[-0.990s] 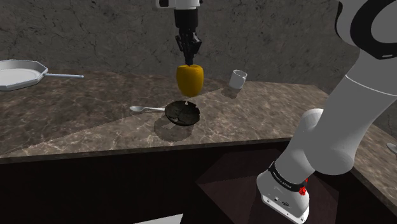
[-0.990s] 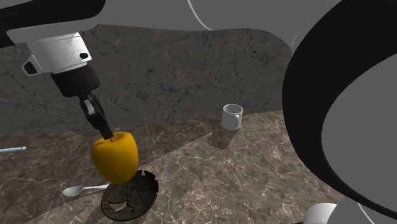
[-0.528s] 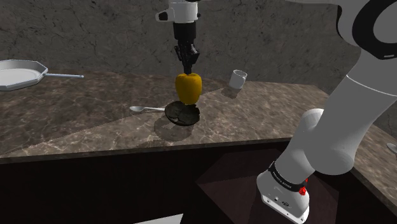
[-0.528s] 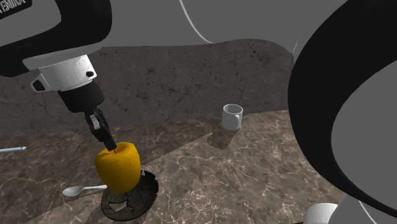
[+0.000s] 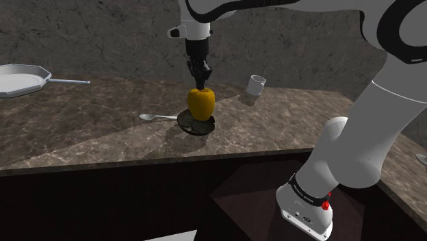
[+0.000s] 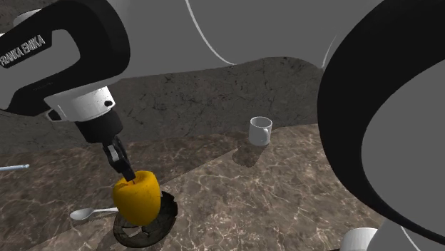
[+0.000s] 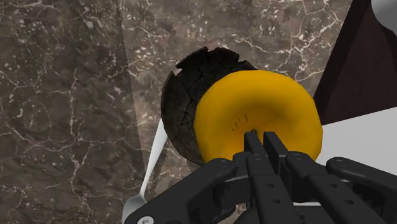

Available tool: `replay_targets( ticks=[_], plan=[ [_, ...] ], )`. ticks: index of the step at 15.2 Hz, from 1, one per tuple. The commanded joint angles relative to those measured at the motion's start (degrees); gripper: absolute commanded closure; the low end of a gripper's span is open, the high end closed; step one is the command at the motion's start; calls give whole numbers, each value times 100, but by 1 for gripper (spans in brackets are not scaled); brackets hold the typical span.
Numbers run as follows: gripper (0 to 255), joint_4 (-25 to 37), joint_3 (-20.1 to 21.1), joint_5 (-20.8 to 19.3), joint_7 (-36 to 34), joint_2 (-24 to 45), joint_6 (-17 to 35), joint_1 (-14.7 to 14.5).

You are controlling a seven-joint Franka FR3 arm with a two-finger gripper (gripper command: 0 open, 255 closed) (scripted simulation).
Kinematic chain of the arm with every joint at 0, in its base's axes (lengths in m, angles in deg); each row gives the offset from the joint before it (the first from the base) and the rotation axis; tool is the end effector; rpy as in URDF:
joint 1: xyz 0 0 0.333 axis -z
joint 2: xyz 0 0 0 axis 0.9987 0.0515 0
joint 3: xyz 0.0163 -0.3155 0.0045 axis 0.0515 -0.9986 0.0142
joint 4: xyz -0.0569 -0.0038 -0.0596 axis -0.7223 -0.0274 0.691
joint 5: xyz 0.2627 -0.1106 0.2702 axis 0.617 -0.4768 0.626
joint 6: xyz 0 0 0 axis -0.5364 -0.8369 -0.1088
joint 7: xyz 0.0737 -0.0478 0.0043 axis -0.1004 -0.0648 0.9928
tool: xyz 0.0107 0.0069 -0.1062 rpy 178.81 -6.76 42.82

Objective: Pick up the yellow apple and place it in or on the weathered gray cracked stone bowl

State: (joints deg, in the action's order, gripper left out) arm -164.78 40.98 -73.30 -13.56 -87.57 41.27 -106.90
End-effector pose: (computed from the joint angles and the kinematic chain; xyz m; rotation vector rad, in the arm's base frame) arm 0.5225 0.1559 0.4864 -2.3703 -1.9777 0.3408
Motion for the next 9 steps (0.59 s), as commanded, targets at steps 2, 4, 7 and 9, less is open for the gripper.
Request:
replay_targets(
  ticks=[2,4,7,9],
  plan=[
    [255,-219,3,1,-18,16,239,-3],
    [255,-316,2,1,-22,38,357,-2],
    [255,-316,2,1,-22,38,357,-2],
    [255,-316,2,1,-22,38,357,-2]
  ],
)
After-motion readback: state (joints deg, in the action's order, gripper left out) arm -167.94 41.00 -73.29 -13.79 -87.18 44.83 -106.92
